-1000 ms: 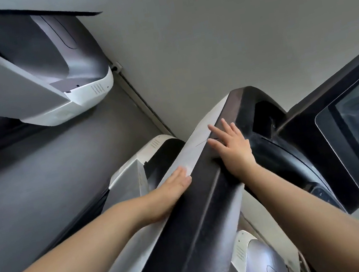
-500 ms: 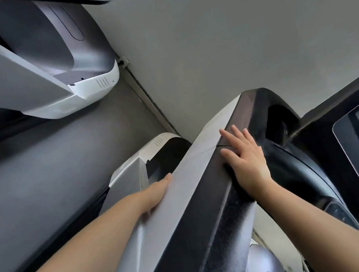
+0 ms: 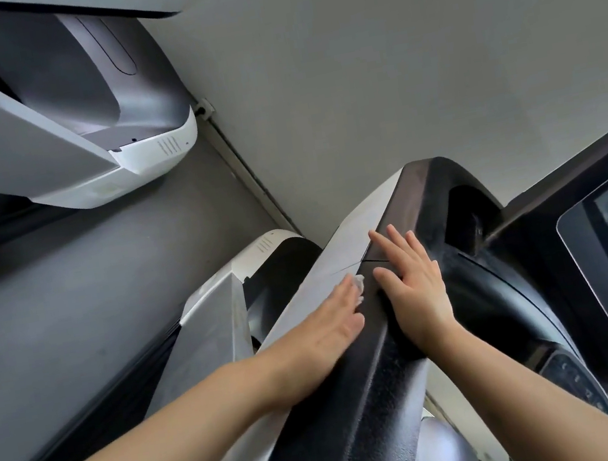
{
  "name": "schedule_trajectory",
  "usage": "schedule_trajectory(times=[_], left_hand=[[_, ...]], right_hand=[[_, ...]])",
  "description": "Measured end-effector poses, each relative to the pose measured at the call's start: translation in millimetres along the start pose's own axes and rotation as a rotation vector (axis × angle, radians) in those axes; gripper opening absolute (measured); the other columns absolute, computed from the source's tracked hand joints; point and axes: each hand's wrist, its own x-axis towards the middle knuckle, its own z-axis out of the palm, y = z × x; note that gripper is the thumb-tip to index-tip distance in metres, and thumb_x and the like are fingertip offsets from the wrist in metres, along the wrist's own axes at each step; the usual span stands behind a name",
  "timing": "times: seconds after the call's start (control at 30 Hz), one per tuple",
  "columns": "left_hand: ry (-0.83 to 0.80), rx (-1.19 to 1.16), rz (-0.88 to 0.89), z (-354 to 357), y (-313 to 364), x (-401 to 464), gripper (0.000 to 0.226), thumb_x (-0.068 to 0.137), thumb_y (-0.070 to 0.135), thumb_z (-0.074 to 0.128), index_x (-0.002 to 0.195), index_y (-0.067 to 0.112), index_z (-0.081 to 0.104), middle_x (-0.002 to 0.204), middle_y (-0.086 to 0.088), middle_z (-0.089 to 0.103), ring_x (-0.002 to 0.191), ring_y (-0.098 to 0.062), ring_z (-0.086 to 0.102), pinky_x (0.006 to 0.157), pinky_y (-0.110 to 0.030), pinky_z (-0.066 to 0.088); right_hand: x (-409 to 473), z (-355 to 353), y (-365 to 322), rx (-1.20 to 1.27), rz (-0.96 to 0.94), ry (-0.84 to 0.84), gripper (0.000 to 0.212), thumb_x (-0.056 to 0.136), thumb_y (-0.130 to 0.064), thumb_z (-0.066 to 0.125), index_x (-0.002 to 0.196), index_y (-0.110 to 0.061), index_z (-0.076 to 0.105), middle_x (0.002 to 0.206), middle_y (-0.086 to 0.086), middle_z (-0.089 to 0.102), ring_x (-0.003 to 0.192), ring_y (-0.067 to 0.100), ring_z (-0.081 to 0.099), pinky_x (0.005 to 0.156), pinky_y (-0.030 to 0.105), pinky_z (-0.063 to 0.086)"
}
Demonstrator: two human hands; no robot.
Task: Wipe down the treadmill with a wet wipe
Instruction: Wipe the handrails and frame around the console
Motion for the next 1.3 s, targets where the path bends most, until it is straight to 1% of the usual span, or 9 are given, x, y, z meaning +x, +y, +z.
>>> schedule_trajectory(times=[0.13,0.3,0.5,0.63,0.77,0.93,1.03,1.13,1.3], left_hand=[[-0.005,-0.071,-0.040,-8,2,18,0.051,0.103,0.026,0.023,0.149,0.016,0.003,0.152,0.016,0.001,0.132,0.012,0.000,0.100,0.003,0.000],[0.056,-0.174,-0.107,-12,0,45,0.054,0.103,0.036,0.023,0.150,0.018,0.005,0.158,0.010,-0.003,0.143,-0.002,-0.003,0.117,-0.025,-0.003],[-0.037,0.178,0.049,-7,21,46,0.052,0.104,0.024,0.024,0.150,0.012,0.001,0.157,0.001,-0.009,0.143,-0.007,-0.012,0.110,-0.014,-0.007],[-0.060,0.122,0.023,-16,24,62,0.054,0.104,0.025,0.025,0.150,0.012,0.000,0.158,0.004,-0.008,0.142,-0.002,-0.009,0.106,-0.010,-0.005],[-0.022,-0.027,0.022,-17,25,64,0.050,0.104,0.020,0.024,0.149,0.012,0.004,0.158,0.005,-0.004,0.143,-0.004,-0.006,0.115,-0.020,-0.002],[-0.058,0.234,0.075,-10,3,54,0.052,0.103,0.025,0.026,0.146,0.016,-0.004,0.143,0.018,-0.011,0.143,-0.008,-0.013,0.112,-0.016,-0.007],[-0.100,0.287,0.102,-10,4,48,0.049,0.105,0.021,0.020,0.148,0.013,-0.002,0.153,0.010,-0.011,0.142,-0.005,-0.015,0.113,-0.017,-0.009],[-0.078,0.171,0.092,-15,17,60,0.049,0.105,0.023,0.021,0.149,0.014,0.001,0.158,0.003,-0.009,0.144,-0.007,-0.010,0.118,-0.026,-0.004],[-0.019,0.122,0.075,-12,20,63,0.049,0.104,0.013,0.021,0.150,0.014,0.003,0.158,0.004,-0.006,0.144,-0.008,-0.010,0.117,-0.025,-0.005]], right_hand=[[0,0,0,-0.007,0.014,-0.001,0.065,0.076,-0.039,0.029,0.140,-0.041,0.035,0.156,-0.011,0.018,0.145,0.008,0.002,0.117,0.044,0.001],[-1,0,0,0.016,0.019,-0.001,0.065,0.077,-0.039,0.028,0.141,-0.040,0.034,0.156,-0.012,0.018,0.145,0.006,0.002,0.116,0.042,0.000],[0,0,3,0.086,0.012,0.008,0.062,0.080,-0.043,0.027,0.141,-0.041,0.034,0.155,-0.014,0.018,0.144,0.002,0.001,0.115,0.040,-0.003],[0,1,3,0.170,0.031,0.038,0.059,0.082,-0.043,0.022,0.140,-0.041,0.034,0.155,-0.015,0.021,0.143,-0.001,0.005,0.116,0.037,-0.003],[-2,1,2,0.221,0.038,0.051,0.054,0.083,-0.044,0.022,0.136,-0.046,0.029,0.154,-0.016,0.022,0.135,-0.010,0.006,0.116,0.035,-0.003],[-2,1,1,0.216,0.028,0.034,0.047,0.082,-0.044,0.021,0.129,-0.052,0.024,0.154,-0.016,0.021,0.141,-0.004,0.006,0.116,0.035,-0.004],[-1,0,2,0.209,0.023,0.033,0.042,0.083,-0.046,0.020,0.124,-0.056,0.021,0.154,-0.017,0.020,0.139,-0.007,0.005,0.116,0.035,-0.004],[-2,1,2,0.235,0.024,0.043,0.044,0.084,-0.046,0.020,0.127,-0.054,0.023,0.154,-0.017,0.021,0.139,-0.007,0.006,0.116,0.034,-0.004],[-2,1,2,0.244,0.037,0.066,0.054,0.084,-0.045,0.020,0.137,-0.046,0.028,0.154,-0.014,0.022,0.141,-0.004,0.007,0.115,0.033,-0.003]])
